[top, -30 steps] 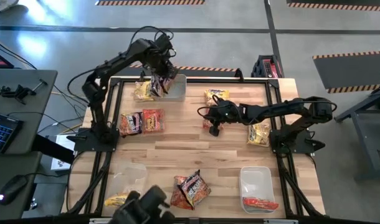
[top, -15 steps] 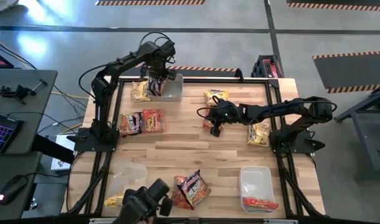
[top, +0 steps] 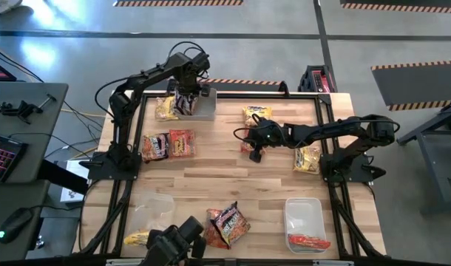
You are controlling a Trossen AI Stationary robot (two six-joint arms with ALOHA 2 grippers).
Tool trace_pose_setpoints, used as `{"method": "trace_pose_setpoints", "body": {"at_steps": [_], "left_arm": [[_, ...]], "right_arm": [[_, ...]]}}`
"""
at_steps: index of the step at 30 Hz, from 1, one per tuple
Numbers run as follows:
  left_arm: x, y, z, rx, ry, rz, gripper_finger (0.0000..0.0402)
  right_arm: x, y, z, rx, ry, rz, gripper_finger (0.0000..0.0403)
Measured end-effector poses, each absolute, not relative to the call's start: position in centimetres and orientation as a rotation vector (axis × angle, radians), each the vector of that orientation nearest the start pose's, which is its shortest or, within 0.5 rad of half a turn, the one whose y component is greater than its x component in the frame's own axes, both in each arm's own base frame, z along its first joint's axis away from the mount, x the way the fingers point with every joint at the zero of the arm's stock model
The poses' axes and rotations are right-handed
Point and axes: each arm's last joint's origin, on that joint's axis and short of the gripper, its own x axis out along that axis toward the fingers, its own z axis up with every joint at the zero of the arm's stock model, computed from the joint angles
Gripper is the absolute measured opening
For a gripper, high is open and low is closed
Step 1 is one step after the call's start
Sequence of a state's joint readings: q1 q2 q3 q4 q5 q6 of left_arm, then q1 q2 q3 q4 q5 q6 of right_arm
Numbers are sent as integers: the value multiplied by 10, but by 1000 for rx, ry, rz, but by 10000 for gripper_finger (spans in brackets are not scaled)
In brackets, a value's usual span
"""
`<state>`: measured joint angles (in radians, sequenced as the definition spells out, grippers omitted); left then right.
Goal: Sort Maruchan noodles
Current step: Put the middle black noodle pack into the gray bin
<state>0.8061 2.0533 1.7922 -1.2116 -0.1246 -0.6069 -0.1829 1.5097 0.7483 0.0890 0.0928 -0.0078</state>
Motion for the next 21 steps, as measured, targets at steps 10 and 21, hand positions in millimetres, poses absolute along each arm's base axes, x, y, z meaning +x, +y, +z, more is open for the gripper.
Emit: {"method": "trace_pose_setpoints", "body": {"at_steps": [10, 21], "left_arm": [[274, 292, 220, -963, 1208, 1243, 85], [276, 290, 221, -921, 1215, 1260, 125]], "right_arm": [[293, -57, 181, 25, 678, -256, 0], [293, -57, 181, 25, 678, -256, 0]]}}
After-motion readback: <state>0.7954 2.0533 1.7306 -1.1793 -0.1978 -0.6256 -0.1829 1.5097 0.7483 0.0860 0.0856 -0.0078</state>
